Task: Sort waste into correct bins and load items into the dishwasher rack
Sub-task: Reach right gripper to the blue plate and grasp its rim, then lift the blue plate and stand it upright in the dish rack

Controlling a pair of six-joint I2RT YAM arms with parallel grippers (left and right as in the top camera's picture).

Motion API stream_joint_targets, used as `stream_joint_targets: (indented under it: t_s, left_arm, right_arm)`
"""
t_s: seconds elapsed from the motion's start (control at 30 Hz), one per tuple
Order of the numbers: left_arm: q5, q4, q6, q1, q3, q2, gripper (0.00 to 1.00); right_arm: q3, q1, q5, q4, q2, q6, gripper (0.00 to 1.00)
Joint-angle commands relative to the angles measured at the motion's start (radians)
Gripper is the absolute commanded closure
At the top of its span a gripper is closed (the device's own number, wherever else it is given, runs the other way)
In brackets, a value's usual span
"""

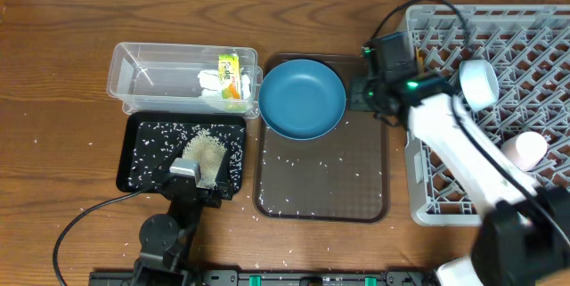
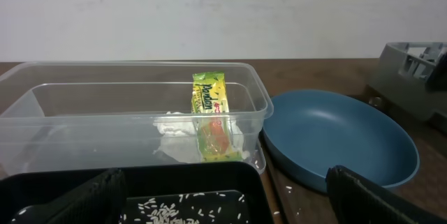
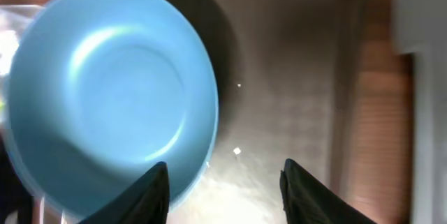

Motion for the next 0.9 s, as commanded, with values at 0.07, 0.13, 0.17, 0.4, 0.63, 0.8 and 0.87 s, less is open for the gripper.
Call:
stream_joint_targets:
  t_s: [0.07,0.13,0.17,0.4,0.63,0.8,0.87]
  left_arm:
    - [-0.013,-0.028,0.014,0.007,-0.021,-0.005,0.07]
    - [-0.013,-0.028,0.014,0.007,-0.021,-0.005,0.06]
    - [-0.013,-0.028,0.014,0.007,-0.021,-0.005,0.06]
    - [-0.013,-0.028,0.014,0.007,-0.021,-0.005,0.07]
    - [-0.013,-0.028,0.014,0.007,-0.021,-0.005,0.06]
    - [-0.013,-0.028,0.014,0.007,-0.021,-0.005,0.06]
    - [-0.013,-0.028,0.014,0.007,-0.021,-0.005,0.06]
  right_arm:
    - [-0.009,0.027,-0.042,0.06,0.138,0.154,0.51]
    - [-0.009,0.027,-0.041,0.078,0.172,0.193,0.51]
    - [-0.009,0.027,-0.041,0.089,0.189,0.201,0.55]
    - [-0.005,0.0,-0.04,0.099,0.183,0.182,0.99]
    - [-0.005,-0.098,0.078,0.071,-0.071,-0.009,0.99]
    - [-0.005,-0.101,0.497,0.067,-0.302,-0.207,0.99]
    - [-0.005,-0.107,0.795,0.07,-0.375,-0.255,0.99]
